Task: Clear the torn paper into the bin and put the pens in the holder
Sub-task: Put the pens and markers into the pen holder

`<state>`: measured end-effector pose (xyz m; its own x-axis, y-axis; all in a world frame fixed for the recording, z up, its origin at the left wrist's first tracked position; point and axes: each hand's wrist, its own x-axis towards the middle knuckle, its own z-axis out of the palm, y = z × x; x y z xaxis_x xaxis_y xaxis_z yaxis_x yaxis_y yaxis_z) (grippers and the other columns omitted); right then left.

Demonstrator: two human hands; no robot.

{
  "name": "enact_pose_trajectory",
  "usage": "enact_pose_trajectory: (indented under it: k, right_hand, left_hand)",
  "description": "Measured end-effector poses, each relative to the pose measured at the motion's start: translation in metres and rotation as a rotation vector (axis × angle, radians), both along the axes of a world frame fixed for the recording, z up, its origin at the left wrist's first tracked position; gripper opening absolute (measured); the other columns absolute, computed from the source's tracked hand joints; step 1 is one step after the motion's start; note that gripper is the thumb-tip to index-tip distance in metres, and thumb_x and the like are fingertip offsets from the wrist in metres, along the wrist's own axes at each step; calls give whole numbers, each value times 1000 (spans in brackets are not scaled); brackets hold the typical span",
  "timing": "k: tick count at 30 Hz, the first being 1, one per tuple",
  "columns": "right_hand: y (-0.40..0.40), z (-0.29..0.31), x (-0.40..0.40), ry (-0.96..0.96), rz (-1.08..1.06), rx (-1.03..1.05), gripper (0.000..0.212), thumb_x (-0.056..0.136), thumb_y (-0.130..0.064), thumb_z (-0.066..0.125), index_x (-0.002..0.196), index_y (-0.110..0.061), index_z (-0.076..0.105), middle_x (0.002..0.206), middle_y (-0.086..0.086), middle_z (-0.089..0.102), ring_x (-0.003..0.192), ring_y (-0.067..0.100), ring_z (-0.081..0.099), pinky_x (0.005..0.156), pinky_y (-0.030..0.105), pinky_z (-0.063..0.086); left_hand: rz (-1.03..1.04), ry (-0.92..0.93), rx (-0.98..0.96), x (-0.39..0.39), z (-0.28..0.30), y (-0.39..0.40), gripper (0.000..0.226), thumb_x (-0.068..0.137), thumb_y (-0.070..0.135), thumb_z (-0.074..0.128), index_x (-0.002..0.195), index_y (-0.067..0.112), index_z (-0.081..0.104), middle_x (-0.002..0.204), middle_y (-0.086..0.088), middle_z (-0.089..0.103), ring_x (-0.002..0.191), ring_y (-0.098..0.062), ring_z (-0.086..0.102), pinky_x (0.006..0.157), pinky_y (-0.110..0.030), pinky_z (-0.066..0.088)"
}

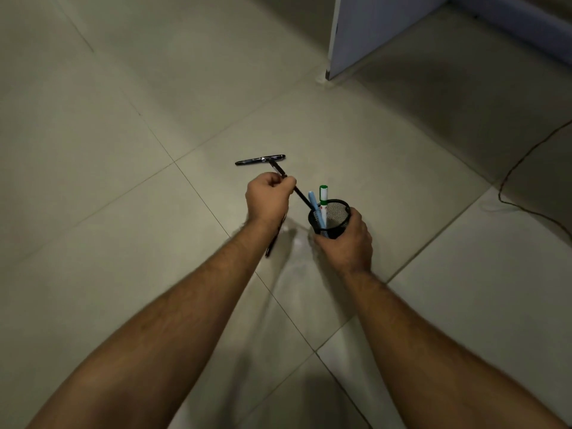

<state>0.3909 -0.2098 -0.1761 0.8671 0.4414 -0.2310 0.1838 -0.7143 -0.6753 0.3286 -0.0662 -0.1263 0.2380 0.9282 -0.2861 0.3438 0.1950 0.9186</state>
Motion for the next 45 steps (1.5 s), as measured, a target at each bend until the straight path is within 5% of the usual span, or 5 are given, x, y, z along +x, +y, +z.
enact_pose_trajectory:
  k: [7,11,20,33,45]
  right_hand:
    - [10,-1,-3,25,-8,86,85,57,-45,80,132,-24,47,125,1,61,116,27,57,94,43,52]
    - [7,-2,-3,20,-7,108,87,58,-42,82,134,-21,46,128,2,59,117,26,55,97,43,50]
    - [10,-6,-13,-3,26,116,91,60,-44,84,138,-21,43,131,0,57,121,22,54,100,42,51]
    - [7,-2,-10,7,-64,60,87,65,-43,83,139,-19,42,131,4,57,122,26,52,100,42,49]
    - [13,-1,-11,17,-73,147,85,60,-42,81,135,-24,44,127,0,59,116,23,56,96,43,51]
  left_hand:
    - [-437,236,110,0,-18,-21,10,75,29,77,78,19,76,63,4,66,57,-9,58,60,-24,48]
    - [-183,171,118,-17,-28,-13,9,75,22,69,79,17,76,70,3,71,66,-12,65,67,-25,54]
    - [-359,864,154,-35,-80,-19,22,89,23,60,104,8,66,102,-12,69,91,-28,66,75,-30,52]
    - [24,-136,-49,-17,-10,-14,3,79,7,68,79,8,65,71,-10,64,64,-20,62,59,-29,58]
    - [-79,-55,-55,-23,-30,-29,20,79,-2,67,92,11,74,59,5,52,47,0,43,50,-17,41]
